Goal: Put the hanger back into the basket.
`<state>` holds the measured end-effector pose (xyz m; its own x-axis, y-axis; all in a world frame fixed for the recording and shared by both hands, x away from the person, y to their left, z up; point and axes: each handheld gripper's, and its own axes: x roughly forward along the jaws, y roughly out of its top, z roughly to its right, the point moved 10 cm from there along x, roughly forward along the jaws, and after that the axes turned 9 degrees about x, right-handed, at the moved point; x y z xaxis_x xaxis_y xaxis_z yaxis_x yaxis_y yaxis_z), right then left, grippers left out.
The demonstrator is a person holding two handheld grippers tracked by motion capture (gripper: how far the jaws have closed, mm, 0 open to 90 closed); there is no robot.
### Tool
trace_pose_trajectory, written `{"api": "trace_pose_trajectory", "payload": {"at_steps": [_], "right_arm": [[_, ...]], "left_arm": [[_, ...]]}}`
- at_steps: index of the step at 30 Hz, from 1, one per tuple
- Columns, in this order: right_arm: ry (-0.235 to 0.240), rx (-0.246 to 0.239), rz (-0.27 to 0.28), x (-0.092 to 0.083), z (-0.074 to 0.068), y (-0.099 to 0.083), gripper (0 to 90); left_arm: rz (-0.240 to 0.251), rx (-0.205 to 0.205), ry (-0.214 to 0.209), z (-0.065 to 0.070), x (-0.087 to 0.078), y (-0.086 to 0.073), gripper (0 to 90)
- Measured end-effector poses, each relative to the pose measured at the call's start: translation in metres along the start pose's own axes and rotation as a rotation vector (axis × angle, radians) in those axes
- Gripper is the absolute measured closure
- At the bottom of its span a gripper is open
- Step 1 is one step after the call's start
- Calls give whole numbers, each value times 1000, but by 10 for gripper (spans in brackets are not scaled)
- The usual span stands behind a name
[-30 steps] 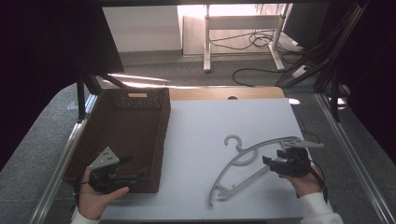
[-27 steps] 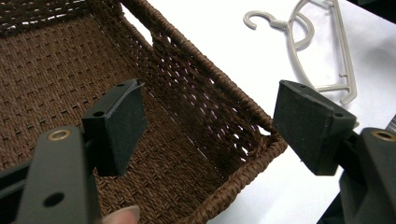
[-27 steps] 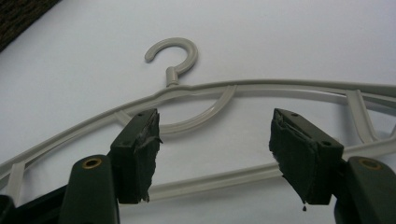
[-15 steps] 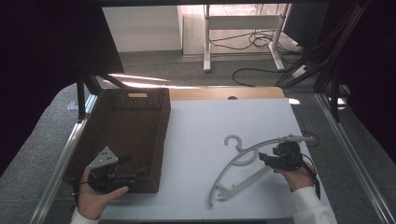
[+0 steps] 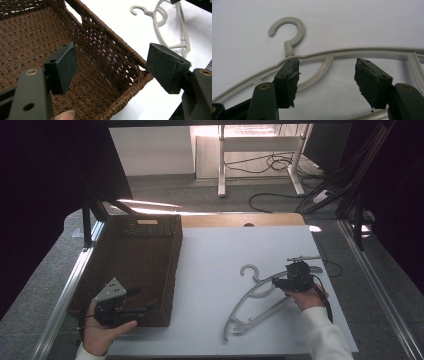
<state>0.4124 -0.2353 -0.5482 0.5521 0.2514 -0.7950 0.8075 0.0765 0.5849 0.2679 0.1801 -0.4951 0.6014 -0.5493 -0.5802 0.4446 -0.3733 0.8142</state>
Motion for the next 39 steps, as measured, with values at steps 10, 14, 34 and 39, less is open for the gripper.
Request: {"api": "trace_pose_trajectory", "payload": {"at_steps": [10, 14, 34, 39], "right_arm": [[-29, 10, -63, 19, 0, -5, 436], [-39, 31, -85, 26, -1, -5, 486], [-103, 83, -165, 42, -4, -10, 644], [-121, 102, -157, 43, -2, -8, 712]], "left_arm": [[0, 2, 1, -1, 0, 0, 250], [2, 3, 0, 0, 0, 1, 250], [4, 2, 3, -2, -1, 0, 250], [3, 4, 3, -2, -1, 0, 250]]}}
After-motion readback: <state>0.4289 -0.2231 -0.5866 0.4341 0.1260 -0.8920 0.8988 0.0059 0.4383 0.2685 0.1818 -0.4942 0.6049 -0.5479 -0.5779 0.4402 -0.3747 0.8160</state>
